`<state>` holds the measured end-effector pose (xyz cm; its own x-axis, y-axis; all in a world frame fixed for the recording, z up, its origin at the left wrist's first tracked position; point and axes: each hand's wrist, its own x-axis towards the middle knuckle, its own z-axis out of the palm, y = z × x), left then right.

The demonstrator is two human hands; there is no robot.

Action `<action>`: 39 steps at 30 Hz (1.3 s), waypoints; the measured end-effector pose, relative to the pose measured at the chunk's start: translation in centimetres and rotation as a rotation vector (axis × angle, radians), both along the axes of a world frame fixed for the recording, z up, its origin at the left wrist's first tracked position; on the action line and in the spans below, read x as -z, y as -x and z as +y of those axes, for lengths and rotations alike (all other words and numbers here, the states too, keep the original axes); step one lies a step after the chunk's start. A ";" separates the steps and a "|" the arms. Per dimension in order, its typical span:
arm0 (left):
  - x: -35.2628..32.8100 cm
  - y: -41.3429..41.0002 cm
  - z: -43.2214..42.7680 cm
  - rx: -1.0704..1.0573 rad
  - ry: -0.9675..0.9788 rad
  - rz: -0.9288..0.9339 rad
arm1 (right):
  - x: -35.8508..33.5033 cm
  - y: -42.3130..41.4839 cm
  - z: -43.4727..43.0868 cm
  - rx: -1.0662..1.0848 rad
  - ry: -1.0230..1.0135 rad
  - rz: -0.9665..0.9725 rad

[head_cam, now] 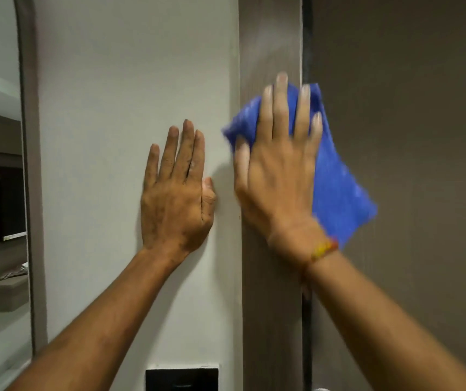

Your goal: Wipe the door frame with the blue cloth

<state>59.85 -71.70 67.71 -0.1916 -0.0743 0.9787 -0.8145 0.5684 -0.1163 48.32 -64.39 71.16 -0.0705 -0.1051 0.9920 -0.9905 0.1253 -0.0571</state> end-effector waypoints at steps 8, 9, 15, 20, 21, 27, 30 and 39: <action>0.1 0.1 0.1 -0.014 -0.009 0.069 | -0.2 -0.5 0.0 0.024 -0.052 0.001; 0.1 0.2 0.2 -0.019 -0.013 0.070 | -2.8 -0.6 0.0 0.017 -0.044 -0.027; 0.1 0.1 0.2 -0.017 -0.021 0.050 | 0.8 -0.6 0.0 0.009 -0.025 -0.036; 0.1 0.1 0.4 -0.023 -0.026 0.055 | 9.2 -0.3 0.7 0.099 -0.152 -0.012; 0.2 0.1 0.4 -0.022 -0.027 0.050 | 7.9 -0.2 0.6 0.116 -0.154 -0.002; 0.1 0.1 0.4 -0.031 -0.027 0.050 | -3.1 -0.3 0.1 0.072 -0.074 -0.008; 0.2 0.0 0.3 -0.027 -0.030 0.039 | 0.9 -0.9 0.0 0.023 -0.033 -0.070; 0.2 0.1 0.2 -0.036 -0.042 0.030 | 1.5 -1.0 0.5 0.096 -0.134 -0.044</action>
